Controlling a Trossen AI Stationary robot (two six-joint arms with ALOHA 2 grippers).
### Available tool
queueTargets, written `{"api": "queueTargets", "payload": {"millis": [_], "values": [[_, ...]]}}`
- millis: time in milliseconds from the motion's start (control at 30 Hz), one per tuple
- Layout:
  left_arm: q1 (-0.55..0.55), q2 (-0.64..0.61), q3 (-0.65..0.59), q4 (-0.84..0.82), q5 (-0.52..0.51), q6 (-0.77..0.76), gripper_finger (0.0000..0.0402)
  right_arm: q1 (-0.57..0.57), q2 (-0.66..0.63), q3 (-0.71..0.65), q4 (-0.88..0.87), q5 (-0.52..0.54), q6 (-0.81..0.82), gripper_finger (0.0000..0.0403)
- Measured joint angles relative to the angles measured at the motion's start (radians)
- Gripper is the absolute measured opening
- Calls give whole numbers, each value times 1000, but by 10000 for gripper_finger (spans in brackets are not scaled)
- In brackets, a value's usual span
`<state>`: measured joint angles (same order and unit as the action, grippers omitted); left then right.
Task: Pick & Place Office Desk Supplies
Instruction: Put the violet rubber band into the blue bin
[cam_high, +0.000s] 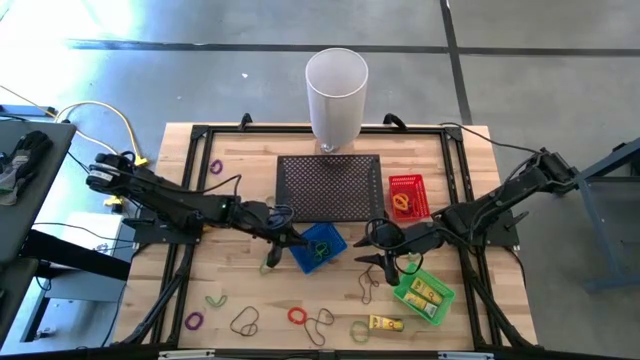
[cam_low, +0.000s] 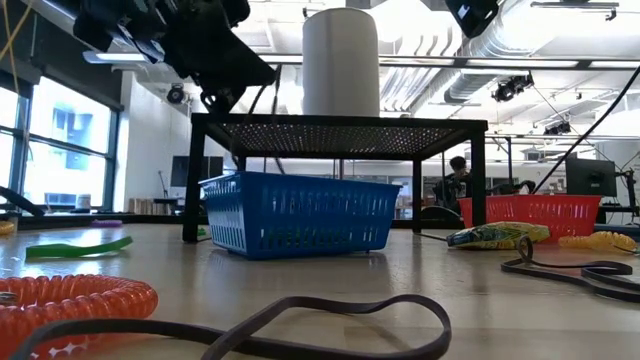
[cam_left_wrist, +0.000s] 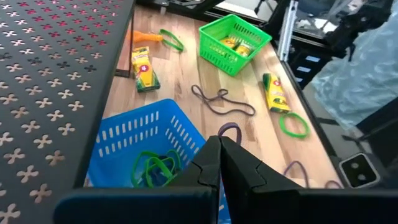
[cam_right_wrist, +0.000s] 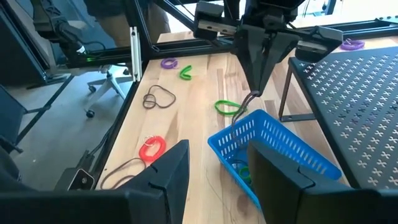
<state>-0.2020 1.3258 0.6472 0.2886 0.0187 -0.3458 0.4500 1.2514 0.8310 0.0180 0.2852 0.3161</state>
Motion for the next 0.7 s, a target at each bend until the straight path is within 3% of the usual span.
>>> {"api": "queueTargets", "payload": {"millis": [167, 333, 700], "values": [[-43, 1, -2, -3, -68, 19, 0, 0, 0, 0, -7, 0, 0, 150], [-102, 3, -2, -11, -207, 57, 0, 0, 0, 0, -8, 0, 0, 150], [-105, 3, -3, -17, -263, 98, 1, 0, 0, 0, -13, 2, -6, 150]]}}
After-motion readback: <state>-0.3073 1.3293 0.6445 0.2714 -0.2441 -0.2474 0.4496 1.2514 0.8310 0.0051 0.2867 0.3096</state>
